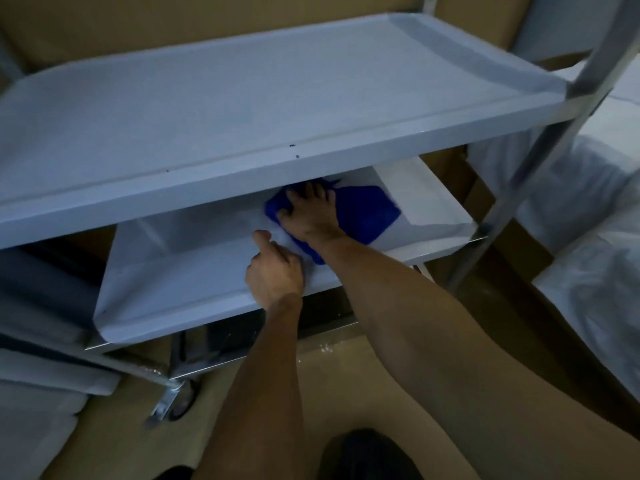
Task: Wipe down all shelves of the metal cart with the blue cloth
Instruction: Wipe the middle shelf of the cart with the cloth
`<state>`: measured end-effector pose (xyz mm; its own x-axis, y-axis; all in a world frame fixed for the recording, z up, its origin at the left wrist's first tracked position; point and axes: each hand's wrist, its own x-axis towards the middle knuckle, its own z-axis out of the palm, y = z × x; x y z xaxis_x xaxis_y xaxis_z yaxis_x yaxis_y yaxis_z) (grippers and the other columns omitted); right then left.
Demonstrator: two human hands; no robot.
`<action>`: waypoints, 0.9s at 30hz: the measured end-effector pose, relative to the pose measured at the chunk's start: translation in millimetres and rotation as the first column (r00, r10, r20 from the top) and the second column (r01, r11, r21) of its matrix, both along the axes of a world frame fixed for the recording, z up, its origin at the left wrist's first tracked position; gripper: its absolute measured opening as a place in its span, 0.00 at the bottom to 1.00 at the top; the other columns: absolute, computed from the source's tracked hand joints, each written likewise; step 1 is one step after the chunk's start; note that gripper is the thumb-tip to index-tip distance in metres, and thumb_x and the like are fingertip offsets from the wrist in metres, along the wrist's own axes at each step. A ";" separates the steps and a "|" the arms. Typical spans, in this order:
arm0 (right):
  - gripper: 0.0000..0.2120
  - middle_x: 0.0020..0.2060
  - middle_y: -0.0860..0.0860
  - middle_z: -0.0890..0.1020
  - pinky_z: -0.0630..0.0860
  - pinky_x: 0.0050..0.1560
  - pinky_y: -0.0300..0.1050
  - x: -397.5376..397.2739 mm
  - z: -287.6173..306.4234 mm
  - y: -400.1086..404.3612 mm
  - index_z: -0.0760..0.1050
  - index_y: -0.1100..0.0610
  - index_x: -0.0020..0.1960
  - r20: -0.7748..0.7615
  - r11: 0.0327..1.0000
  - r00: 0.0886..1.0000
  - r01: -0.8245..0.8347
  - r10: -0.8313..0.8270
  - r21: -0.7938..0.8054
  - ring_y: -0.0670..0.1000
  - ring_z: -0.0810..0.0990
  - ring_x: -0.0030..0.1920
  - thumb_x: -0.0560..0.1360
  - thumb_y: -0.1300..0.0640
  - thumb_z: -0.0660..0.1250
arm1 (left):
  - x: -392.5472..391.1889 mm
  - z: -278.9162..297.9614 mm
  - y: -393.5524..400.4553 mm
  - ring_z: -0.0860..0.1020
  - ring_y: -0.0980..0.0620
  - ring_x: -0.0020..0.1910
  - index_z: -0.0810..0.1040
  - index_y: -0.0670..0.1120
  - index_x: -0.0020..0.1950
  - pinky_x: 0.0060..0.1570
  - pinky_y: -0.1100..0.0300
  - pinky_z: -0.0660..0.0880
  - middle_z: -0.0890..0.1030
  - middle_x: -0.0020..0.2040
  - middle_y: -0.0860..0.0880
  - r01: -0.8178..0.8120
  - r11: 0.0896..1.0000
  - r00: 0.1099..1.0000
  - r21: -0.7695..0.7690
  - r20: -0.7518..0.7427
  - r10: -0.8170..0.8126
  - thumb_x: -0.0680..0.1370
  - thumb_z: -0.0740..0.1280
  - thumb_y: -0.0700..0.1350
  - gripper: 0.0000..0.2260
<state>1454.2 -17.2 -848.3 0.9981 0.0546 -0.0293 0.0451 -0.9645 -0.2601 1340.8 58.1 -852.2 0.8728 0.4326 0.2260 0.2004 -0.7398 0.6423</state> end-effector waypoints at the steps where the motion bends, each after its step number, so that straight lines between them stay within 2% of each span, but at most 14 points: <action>1: 0.29 0.76 0.57 0.62 0.51 0.74 0.61 -6.3 -0.5 1.6 0.63 0.47 0.76 -0.007 0.999 0.999 -0.049 0.049 0.011 0.60 0.57 0.75 0.77 0.39 0.54 | -0.5 0.3 -0.3 0.73 0.47 0.30 0.67 0.44 0.62 0.35 0.54 0.72 0.71 0.29 0.50 -0.008 1.000 1.000 -0.002 0.000 0.008 0.81 0.57 0.41 0.10; 4: 0.32 0.78 0.54 0.59 0.48 0.74 0.63 -23.0 -2.0 -23.6 0.60 0.46 0.78 -0.017 0.999 0.999 -0.026 0.027 0.047 0.57 0.52 0.78 0.77 0.35 0.53 | -3.4 2.6 -2.3 0.74 0.45 0.32 0.68 0.43 0.62 0.35 0.53 0.72 0.74 0.32 0.47 -0.011 1.000 1.000 -0.005 0.017 0.011 0.80 0.58 0.40 0.10; 8: 0.27 0.80 0.55 0.53 0.43 0.76 0.65 -46.8 -5.7 -61.8 0.56 0.48 0.79 -0.029 0.972 0.975 0.222 -0.221 0.076 0.58 0.46 0.80 0.81 0.46 0.50 | -8.1 4.2 -4.2 0.72 0.47 0.33 0.70 0.42 0.62 0.37 0.56 0.68 0.72 0.34 0.47 0.000 0.999 1.000 0.046 -0.006 0.000 0.81 0.59 0.40 0.11; 13: 0.28 0.80 0.58 0.47 0.40 0.75 0.66 -46.5 0.5 -133.7 0.51 0.51 0.81 -0.073 0.860 0.865 0.502 -0.497 0.089 0.62 0.40 0.79 0.83 0.49 0.50 | -5.9 0.5 -12.8 0.76 0.42 0.33 0.70 0.42 0.59 0.37 0.52 0.73 0.75 0.34 0.43 0.026 0.998 1.000 0.062 0.002 -0.026 0.80 0.60 0.41 0.09; 15: 0.28 0.80 0.60 0.45 0.40 0.76 0.66 -38.7 -1.0 -150.9 0.50 0.52 0.81 -0.081 0.815 0.821 0.571 -0.566 0.096 0.63 0.40 0.79 0.83 0.49 0.50 | -3.6 -1.9 -15.6 0.74 0.44 0.32 0.69 0.42 0.59 0.36 0.53 0.71 0.74 0.33 0.44 0.034 0.995 0.999 0.093 -0.027 -0.032 0.80 0.60 0.42 0.08; 18: 0.28 0.80 0.62 0.47 0.39 0.75 0.66 -13.8 -3.1 -154.8 0.51 0.52 0.81 -0.048 0.785 0.795 0.604 -0.604 0.134 0.64 0.41 0.79 0.82 0.48 0.50 | 4.4 -9.3 -15.3 0.71 0.47 0.30 0.69 0.43 0.60 0.35 0.55 0.68 0.76 0.33 0.45 0.048 0.990 0.998 0.135 -0.049 -0.042 0.80 0.62 0.43 0.10; 22: 0.28 0.80 0.62 0.50 0.38 0.75 0.67 28.5 -2.7 -152.6 0.55 0.53 0.80 -0.029 0.791 0.802 0.593 -0.596 0.149 0.63 0.42 0.79 0.80 0.51 0.52 | 10.6 -16.1 -12.4 0.68 0.52 0.28 0.70 0.43 0.61 0.34 0.56 0.66 0.73 0.32 0.48 0.045 0.983 0.997 0.179 -0.074 -0.032 0.80 0.63 0.44 0.11; 27: 0.29 0.79 0.62 0.55 0.42 0.75 0.66 43.0 -4.7 -141.9 0.57 0.54 0.79 -0.011 0.778 0.787 0.612 -0.617 0.143 0.63 0.48 0.79 0.80 0.46 0.51 | 13.2 -12.6 -14.8 0.76 0.43 0.36 0.70 0.44 0.63 0.37 0.54 0.68 0.74 0.36 0.45 0.029 0.981 0.993 0.192 -0.114 -0.007 0.78 0.63 0.44 0.13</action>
<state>1497.2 -159.1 -853.0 0.8210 -0.5700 -0.0321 -0.5342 -0.7471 -0.3955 1354.0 43.3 -864.8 0.9045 0.3745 0.2039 0.2489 -0.8519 0.4608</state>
